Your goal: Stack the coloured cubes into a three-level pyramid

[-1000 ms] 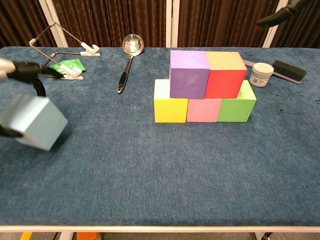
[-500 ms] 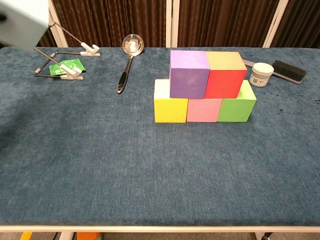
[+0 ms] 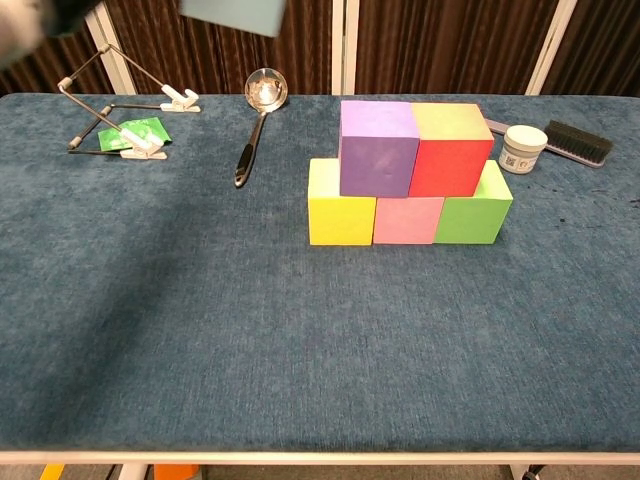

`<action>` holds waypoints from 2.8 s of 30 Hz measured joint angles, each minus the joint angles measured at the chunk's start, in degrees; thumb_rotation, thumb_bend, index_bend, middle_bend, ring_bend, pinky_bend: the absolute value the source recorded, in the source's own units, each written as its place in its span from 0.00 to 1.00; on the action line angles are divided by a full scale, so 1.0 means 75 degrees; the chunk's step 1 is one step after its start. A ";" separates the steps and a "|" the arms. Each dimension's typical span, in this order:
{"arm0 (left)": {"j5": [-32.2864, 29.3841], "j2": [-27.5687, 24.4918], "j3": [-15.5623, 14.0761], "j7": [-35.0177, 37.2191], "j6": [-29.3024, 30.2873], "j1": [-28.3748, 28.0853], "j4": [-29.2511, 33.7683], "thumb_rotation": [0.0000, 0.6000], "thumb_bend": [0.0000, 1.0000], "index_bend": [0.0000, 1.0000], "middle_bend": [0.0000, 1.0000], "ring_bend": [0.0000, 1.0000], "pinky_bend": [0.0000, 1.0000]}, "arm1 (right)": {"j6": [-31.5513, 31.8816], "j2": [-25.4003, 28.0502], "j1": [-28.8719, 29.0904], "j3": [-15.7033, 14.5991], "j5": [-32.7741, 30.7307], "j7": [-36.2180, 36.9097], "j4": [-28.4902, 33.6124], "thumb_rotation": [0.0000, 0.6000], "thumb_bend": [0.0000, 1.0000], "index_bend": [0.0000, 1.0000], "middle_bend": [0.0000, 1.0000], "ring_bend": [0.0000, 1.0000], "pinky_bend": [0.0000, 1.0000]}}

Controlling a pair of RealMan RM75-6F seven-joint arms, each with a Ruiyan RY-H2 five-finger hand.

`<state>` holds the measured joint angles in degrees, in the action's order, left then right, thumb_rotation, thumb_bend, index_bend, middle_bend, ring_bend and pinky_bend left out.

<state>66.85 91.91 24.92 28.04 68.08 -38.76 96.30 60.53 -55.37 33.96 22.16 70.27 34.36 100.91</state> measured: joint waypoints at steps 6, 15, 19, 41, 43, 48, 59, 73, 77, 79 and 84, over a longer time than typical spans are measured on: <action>-0.0132 0.0767 0.0235 -0.0018 -0.0315 -0.0594 -0.0511 1.00 0.12 0.10 0.52 0.13 0.15 | -0.0051 -0.0089 0.0030 0.0072 -0.0185 -0.0039 -0.0063 1.00 0.04 0.00 0.13 0.00 0.00; -0.0338 0.1794 0.0262 -0.0409 -0.0435 -0.1119 -0.1142 1.00 0.12 0.10 0.52 0.13 0.14 | -0.0304 -0.0353 0.0104 0.0027 -0.0152 0.0183 -0.0339 1.00 0.04 0.00 0.13 0.00 0.00; -0.0488 0.2170 0.0475 -0.0525 -0.0458 -0.1368 -0.1597 1.00 0.12 0.10 0.52 0.13 0.14 | -0.0415 -0.0359 0.0119 -0.0018 -0.0034 0.0251 -0.0413 1.00 0.04 0.00 0.13 0.00 0.00; -0.0700 0.3551 0.0755 -0.0311 -0.0375 -0.1629 -0.2683 1.00 0.12 0.10 0.52 0.13 0.12 | -0.0840 -0.0261 0.0187 -0.0120 0.0114 0.0524 -0.0765 1.00 0.04 0.00 0.15 0.00 0.00; -0.0668 0.3594 0.0755 -0.0279 -0.0417 -0.1639 -0.2752 1.00 0.12 0.10 0.52 0.13 0.12 | -0.0838 -0.0298 0.0193 -0.0137 0.0132 0.0496 -0.0815 1.00 0.04 0.00 0.15 0.00 0.00; -0.0553 0.3697 0.0753 -0.0267 -0.0464 -0.1684 -0.2930 1.00 0.12 0.10 0.52 0.13 0.12 | -0.0828 -0.0394 0.0198 -0.0171 0.0147 0.0473 -0.0918 1.00 0.04 0.00 0.15 0.00 0.00; -0.0371 0.3863 0.0749 -0.0178 -0.0586 -0.1751 -0.3180 1.00 0.12 0.10 0.52 0.13 0.12 | -0.0904 -0.0498 0.0176 -0.0224 0.0152 0.0639 -0.1167 1.00 0.04 0.00 0.15 0.00 0.00; -0.0164 0.3881 0.0738 0.0048 -0.0780 -0.1772 -0.3367 1.00 0.12 0.10 0.51 0.13 0.12 | -0.0922 -0.0466 0.0104 -0.0259 0.0248 0.0836 -0.1269 1.00 0.04 0.00 0.15 0.00 0.00; -0.0104 0.3830 0.0706 0.0154 -0.0886 -0.1773 -0.3424 1.00 0.12 0.10 0.50 0.15 0.12 | -0.0941 -0.0489 0.0102 -0.0274 0.0236 0.0840 -0.1330 1.00 0.04 0.00 0.15 0.00 0.00; -0.0072 0.3824 0.0681 0.0178 -0.0908 -0.1771 -0.3446 1.00 0.12 0.10 0.49 0.15 0.12 | -0.0959 -0.0510 0.0104 -0.0276 0.0225 0.0874 -0.1375 1.00 0.04 0.00 0.15 0.00 0.00; 0.0028 0.3843 0.0621 0.0248 -0.0897 -0.1763 -0.3535 1.00 0.10 0.08 0.41 0.13 0.12 | -0.1001 -0.0554 0.0123 -0.0277 0.0234 0.0944 -0.1453 1.00 0.04 0.00 0.15 0.00 0.00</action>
<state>67.06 120.73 29.58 29.90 61.36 -51.98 69.79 53.02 -59.52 34.88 20.08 72.02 41.44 90.02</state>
